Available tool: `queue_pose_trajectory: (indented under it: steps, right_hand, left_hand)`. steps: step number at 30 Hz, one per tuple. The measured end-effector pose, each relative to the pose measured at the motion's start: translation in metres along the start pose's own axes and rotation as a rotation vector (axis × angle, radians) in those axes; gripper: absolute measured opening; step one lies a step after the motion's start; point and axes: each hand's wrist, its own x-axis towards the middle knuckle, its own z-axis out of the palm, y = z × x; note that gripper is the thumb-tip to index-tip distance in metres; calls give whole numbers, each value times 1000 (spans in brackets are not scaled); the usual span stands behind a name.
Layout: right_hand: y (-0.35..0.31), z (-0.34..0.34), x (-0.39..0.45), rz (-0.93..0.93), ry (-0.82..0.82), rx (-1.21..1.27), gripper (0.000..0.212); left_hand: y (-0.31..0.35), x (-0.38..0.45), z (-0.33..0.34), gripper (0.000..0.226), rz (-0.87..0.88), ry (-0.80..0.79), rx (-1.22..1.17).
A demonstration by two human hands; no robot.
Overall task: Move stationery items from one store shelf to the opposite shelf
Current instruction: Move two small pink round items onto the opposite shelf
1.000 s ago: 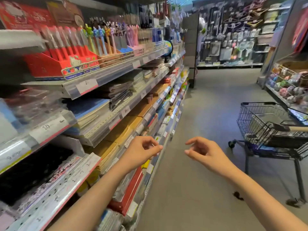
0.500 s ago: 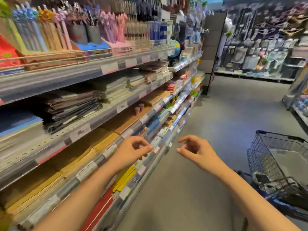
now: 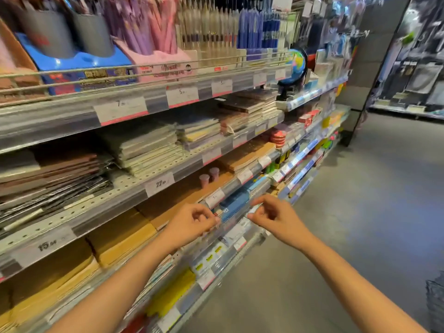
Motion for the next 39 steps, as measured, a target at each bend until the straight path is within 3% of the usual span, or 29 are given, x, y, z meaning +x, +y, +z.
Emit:
queue_pose_trajectory:
  steps: [14,20,24,28,33,39]
  right_hand:
    - [103,-8,219,4,-188,-88,21]
    - [136,11,286,-103,-321,-230,32]
    - [151,22,321,-191,-385,-386,32]
    - [161,34,343,-259,-477,-476,22]
    - [170,48,352,-209,-650,-542,22]
    - [176,53,353,-226,-678,-461,21]
  left_hand:
    - [-76,179,21,6,-223,296,205]
    - [-96,222,37,26,-361,462,191]
    - [-107,250,46,25,-446,554,170]
    - [-108,266,54,23,-611,522,174]
    - [-113,272,60,20,-640,587,149]
    - [-110,272,64,25,-616,691,180]
